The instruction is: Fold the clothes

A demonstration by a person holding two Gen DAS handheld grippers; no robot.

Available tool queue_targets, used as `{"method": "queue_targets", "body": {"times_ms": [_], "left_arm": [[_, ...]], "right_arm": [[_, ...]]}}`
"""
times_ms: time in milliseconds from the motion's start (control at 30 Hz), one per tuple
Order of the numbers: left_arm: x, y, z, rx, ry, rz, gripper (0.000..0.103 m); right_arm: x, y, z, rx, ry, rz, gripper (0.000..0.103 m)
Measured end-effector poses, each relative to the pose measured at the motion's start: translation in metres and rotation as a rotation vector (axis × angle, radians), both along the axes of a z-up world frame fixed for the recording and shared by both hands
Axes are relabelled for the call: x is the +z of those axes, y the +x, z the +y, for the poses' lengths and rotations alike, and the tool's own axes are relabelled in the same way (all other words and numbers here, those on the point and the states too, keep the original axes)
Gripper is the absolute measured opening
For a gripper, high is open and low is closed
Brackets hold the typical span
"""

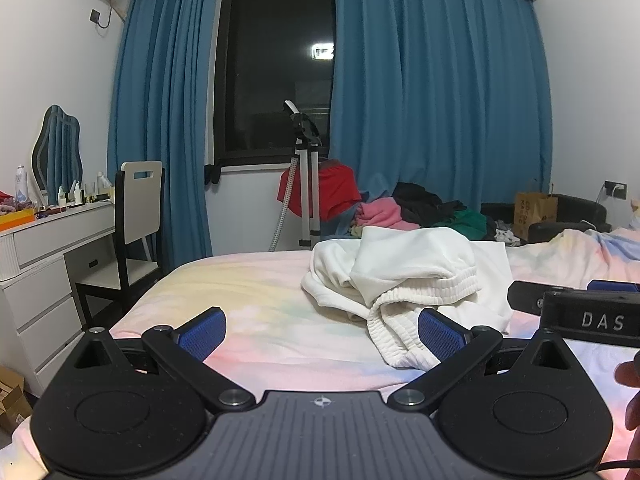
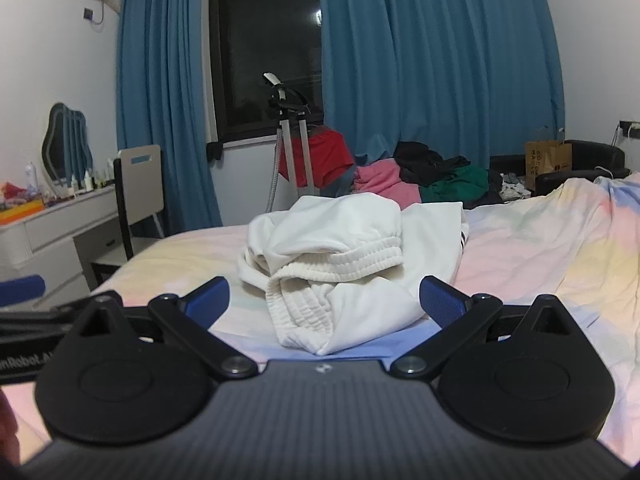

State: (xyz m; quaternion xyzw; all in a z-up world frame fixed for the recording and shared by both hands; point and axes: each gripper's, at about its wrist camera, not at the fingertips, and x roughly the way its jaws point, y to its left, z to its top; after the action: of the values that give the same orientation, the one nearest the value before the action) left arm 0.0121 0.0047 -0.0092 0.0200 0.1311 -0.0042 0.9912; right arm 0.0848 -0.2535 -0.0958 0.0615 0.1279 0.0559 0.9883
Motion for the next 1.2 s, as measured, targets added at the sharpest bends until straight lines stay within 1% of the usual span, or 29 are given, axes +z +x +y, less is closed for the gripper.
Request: {"method": "queue_targets", "body": {"times_ms": [100, 200, 233, 267, 333, 367, 433, 467, 533, 633, 733, 800, 867, 900, 967, 1067, 1133, 1200], "left_arm": [[-0.001, 0.001, 0.001, 0.002, -0.005, 0.001, 0.103], [-0.001, 0.001, 0.001, -0.002, -0.010, 0.003, 0.103], [-0.002, 0.001, 0.001, -0.002, -0.009, 0.005, 0.103], [-0.003, 0.002, 0.000, -0.001, -0.006, 0.006, 0.103], [-0.004, 0.002, -0.001, 0.001, 0.000, 0.008, 0.103], [-0.004, 0.003, -0.001, 0.000, 0.000, 0.011, 0.103], [-0.006, 0.005, -0.002, -0.004, -0.003, 0.019, 0.103], [-0.006, 0.006, -0.002, -0.008, -0.008, 0.025, 0.103], [-0.008, 0.007, -0.001, -0.017, -0.021, 0.038, 0.103], [-0.011, 0.011, -0.001, -0.025, -0.031, 0.058, 0.103], [-0.015, 0.016, -0.001, -0.026, -0.039, 0.082, 0.103], [-0.019, 0.021, 0.000, -0.016, -0.051, 0.102, 0.103], [-0.024, 0.026, 0.001, -0.009, -0.069, 0.122, 0.103], [-0.026, 0.029, 0.002, -0.010, -0.084, 0.132, 0.103], [-0.031, 0.031, 0.007, -0.037, -0.154, 0.119, 0.103], [-0.038, 0.043, 0.004, -0.063, -0.195, 0.137, 0.103], [-0.044, 0.060, 0.002, -0.080, -0.239, 0.171, 0.103], [-0.050, 0.078, 0.000, -0.097, -0.287, 0.209, 0.103]], "right_arm": [[-0.001, 0.000, -0.001, -0.002, 0.016, -0.001, 0.103], [-0.003, 0.000, 0.000, -0.008, 0.009, 0.002, 0.095], [-0.003, 0.000, -0.001, -0.013, 0.012, 0.007, 0.088], [-0.004, 0.001, -0.002, -0.017, 0.014, 0.013, 0.074], [-0.005, 0.002, -0.003, -0.028, 0.017, 0.020, 0.065], [-0.005, 0.002, -0.004, -0.034, 0.018, 0.017, 0.062], [-0.005, 0.003, -0.005, -0.036, 0.034, 0.016, 0.049], [-0.005, 0.004, -0.006, -0.038, 0.046, 0.019, 0.045], [-0.005, 0.003, -0.007, -0.040, 0.063, 0.019, 0.033], [-0.003, 0.000, -0.008, -0.045, 0.074, 0.003, 0.030], [0.002, -0.002, -0.009, -0.034, 0.092, -0.010, 0.030], [0.007, 0.002, -0.013, -0.026, 0.119, 0.010, 0.030], [0.017, 0.012, -0.018, -0.008, 0.152, 0.048, 0.030], [0.024, 0.018, -0.021, -0.003, 0.165, 0.063, 0.030], [0.039, 0.029, -0.029, -0.002, 0.186, 0.079, 0.030], [0.053, 0.041, -0.040, -0.007, 0.213, 0.088, 0.030], [0.052, 0.046, -0.050, -0.015, 0.229, 0.087, 0.030], [0.039, 0.047, -0.060, -0.046, 0.249, 0.089, 0.031]]}}
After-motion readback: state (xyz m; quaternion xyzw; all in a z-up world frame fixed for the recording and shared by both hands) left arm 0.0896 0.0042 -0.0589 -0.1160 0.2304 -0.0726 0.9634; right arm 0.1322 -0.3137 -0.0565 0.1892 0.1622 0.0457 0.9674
